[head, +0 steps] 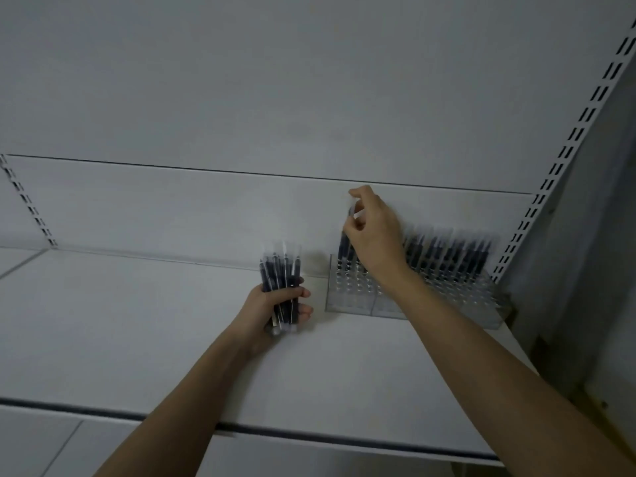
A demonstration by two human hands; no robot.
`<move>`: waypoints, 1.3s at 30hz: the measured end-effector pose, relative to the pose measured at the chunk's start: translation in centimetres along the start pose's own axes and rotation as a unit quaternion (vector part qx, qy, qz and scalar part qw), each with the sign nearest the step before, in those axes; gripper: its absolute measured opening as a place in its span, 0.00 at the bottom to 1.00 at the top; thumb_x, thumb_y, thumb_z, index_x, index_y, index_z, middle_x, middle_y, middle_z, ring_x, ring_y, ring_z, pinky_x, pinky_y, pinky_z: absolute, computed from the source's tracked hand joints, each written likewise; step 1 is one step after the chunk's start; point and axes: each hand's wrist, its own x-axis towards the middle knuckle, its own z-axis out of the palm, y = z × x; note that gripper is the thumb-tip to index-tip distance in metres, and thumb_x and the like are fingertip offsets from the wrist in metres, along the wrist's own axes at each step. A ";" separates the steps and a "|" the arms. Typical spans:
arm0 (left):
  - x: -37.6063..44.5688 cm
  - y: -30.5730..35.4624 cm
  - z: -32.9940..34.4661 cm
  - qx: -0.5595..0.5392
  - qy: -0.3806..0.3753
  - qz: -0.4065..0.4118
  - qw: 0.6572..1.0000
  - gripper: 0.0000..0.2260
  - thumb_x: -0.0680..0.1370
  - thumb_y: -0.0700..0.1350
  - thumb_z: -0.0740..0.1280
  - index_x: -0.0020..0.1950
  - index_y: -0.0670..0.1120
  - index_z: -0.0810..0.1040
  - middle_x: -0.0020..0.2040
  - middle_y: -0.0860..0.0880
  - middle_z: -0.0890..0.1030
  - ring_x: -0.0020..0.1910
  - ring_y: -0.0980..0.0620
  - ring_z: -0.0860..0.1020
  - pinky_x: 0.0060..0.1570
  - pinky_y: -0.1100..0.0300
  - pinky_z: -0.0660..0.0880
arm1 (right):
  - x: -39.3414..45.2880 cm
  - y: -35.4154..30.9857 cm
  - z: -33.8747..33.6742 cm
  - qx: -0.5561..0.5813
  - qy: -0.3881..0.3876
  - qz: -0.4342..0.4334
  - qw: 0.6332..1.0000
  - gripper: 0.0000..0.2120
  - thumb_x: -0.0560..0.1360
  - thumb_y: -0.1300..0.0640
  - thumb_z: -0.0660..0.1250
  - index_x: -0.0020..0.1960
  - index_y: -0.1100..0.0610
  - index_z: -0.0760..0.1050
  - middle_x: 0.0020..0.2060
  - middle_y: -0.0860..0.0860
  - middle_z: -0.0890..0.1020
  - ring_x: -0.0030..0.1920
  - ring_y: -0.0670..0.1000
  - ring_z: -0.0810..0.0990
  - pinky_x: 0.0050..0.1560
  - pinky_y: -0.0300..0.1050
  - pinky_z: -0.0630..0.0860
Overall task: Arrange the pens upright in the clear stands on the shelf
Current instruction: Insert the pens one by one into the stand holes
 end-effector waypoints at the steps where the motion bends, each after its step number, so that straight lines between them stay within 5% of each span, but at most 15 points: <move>1: 0.1 0.0 0.0 0.004 -0.007 -0.002 1.000 0.08 0.78 0.32 0.65 0.56 0.37 0.75 0.42 0.43 0.83 0.33 0.46 0.82 0.34 0.56 0.80 | 0.1 0.0 0.1 0.000 -0.007 0.000 1.000 0.16 0.77 0.66 0.65 0.62 0.55 0.71 0.44 0.50 0.76 0.40 0.49 0.77 0.41 0.43 0.76; 7: -0.1 -0.3 -0.1 0.021 -0.034 -0.007 0.999 0.07 0.77 0.32 0.65 0.55 0.37 0.76 0.44 0.42 0.84 0.35 0.45 0.82 0.35 0.56 0.80 | -1.6 0.6 1.5 -0.065 -0.033 -0.012 0.997 0.15 0.76 0.69 0.65 0.61 0.59 0.71 0.43 0.54 0.76 0.42 0.53 0.76 0.43 0.54 0.78; 14: -0.3 -0.1 0.0 0.075 -0.045 -0.012 0.996 0.10 0.79 0.36 0.65 0.57 0.32 0.79 0.40 0.43 0.85 0.33 0.49 0.82 0.29 0.61 0.77 | -1.8 0.8 2.1 -0.056 -0.028 0.042 0.997 0.10 0.77 0.67 0.64 0.57 0.59 0.72 0.41 0.51 0.74 0.39 0.50 0.72 0.39 0.44 0.69; 18: -0.4 -0.2 0.1 0.054 -0.053 -0.010 0.997 0.10 0.78 0.34 0.66 0.57 0.31 0.77 0.46 0.42 0.85 0.34 0.47 0.82 0.31 0.59 0.78 | -2.3 0.1 1.6 -0.042 -0.018 0.059 0.997 0.17 0.79 0.65 0.63 0.66 0.55 0.72 0.49 0.50 0.73 0.42 0.48 0.73 0.43 0.42 0.70; 21: -0.5 -0.2 0.1 0.046 -0.061 -0.003 0.997 0.06 0.78 0.34 0.66 0.54 0.34 0.78 0.49 0.40 0.84 0.35 0.46 0.82 0.34 0.57 0.79 | -4.6 -1.0 1.7 0.031 0.043 0.055 0.997 0.16 0.80 0.63 0.63 0.66 0.53 0.73 0.48 0.50 0.75 0.42 0.49 0.75 0.45 0.42 0.74; 27: -0.9 -0.4 0.3 0.052 -0.093 -0.001 0.994 0.07 0.78 0.35 0.66 0.55 0.35 0.78 0.52 0.38 0.84 0.33 0.45 0.82 0.32 0.57 0.80 | -9.8 -1.7 4.0 0.224 0.013 0.161 0.961 0.13 0.80 0.56 0.66 0.64 0.48 0.72 0.47 0.45 0.80 0.48 0.50 0.81 0.48 0.47 0.82; 31: -1.1 -0.9 0.2 0.045 -0.107 -0.006 0.993 0.09 0.78 0.34 0.66 0.58 0.35 0.78 0.51 0.35 0.84 0.32 0.44 0.82 0.31 0.56 0.79 | -11.2 -1.3 4.6 0.330 0.009 0.211 0.920 0.18 0.78 0.60 0.70 0.66 0.51 0.73 0.48 0.50 0.83 0.49 0.46 0.84 0.45 0.45 0.83; 36: -1.1 -1.1 0.2 0.066 -0.115 -0.009 0.991 0.09 0.78 0.35 0.67 0.57 0.35 0.77 0.53 0.34 0.83 0.35 0.42 0.83 0.35 0.55 0.80 | -11.5 -1.4 3.7 0.370 0.050 0.203 0.905 0.22 0.77 0.64 0.70 0.68 0.52 0.70 0.46 0.53 0.82 0.48 0.48 0.84 0.40 0.39 0.81; 39: -1.1 -1.2 0.3 0.060 -0.119 -0.008 0.991 0.06 0.78 0.34 0.66 0.55 0.36 0.76 0.51 0.35 0.83 0.37 0.40 0.82 0.36 0.55 0.80 | -11.3 -1.0 3.3 0.359 0.092 0.199 0.907 0.23 0.77 0.63 0.70 0.68 0.50 0.70 0.44 0.49 0.81 0.48 0.46 0.83 0.47 0.37 0.80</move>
